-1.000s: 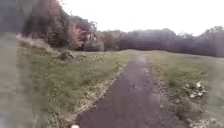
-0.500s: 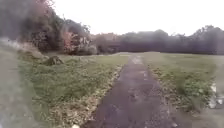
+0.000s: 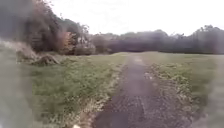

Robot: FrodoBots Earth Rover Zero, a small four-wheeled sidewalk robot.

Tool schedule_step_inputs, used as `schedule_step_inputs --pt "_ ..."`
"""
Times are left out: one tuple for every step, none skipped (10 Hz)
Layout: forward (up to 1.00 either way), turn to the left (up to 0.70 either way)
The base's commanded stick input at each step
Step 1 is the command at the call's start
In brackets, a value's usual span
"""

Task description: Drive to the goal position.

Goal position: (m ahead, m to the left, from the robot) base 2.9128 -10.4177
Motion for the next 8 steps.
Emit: schedule_step_inputs --pt "1.00 0.00" --pt "1.00 0.00" --pt "1.00 0.00" --pt "1.00 -0.01" --pt "1.00 -0.02" --pt "1.00 -0.25" --pt "1.00 -0.28" --pt "1.00 -0.30"
